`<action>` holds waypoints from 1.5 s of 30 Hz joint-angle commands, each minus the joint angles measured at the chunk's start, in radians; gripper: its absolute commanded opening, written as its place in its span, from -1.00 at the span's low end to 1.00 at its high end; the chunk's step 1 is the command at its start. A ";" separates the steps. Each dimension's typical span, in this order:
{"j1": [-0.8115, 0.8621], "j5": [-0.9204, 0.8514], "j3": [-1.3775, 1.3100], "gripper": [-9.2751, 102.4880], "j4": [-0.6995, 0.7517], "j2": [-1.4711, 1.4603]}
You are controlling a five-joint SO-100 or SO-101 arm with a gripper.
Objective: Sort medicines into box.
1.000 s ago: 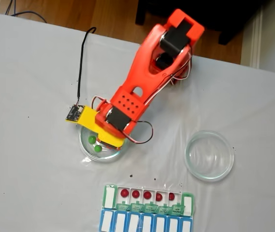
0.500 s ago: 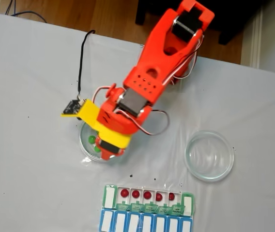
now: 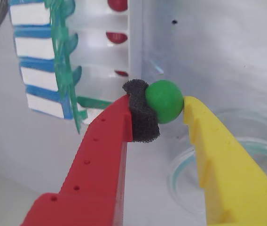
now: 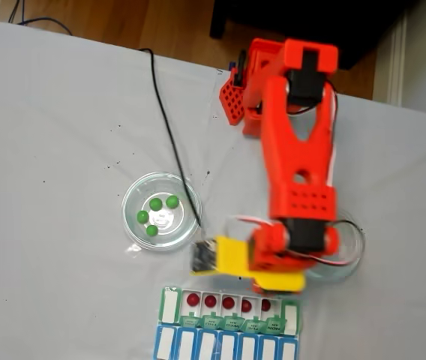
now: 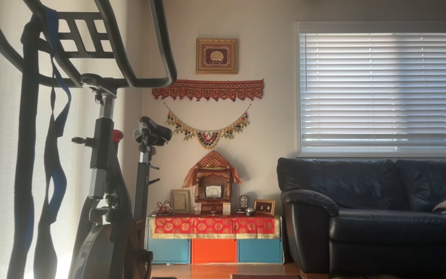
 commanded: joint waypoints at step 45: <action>-0.035 0.187 -0.163 -0.82 -0.227 -0.155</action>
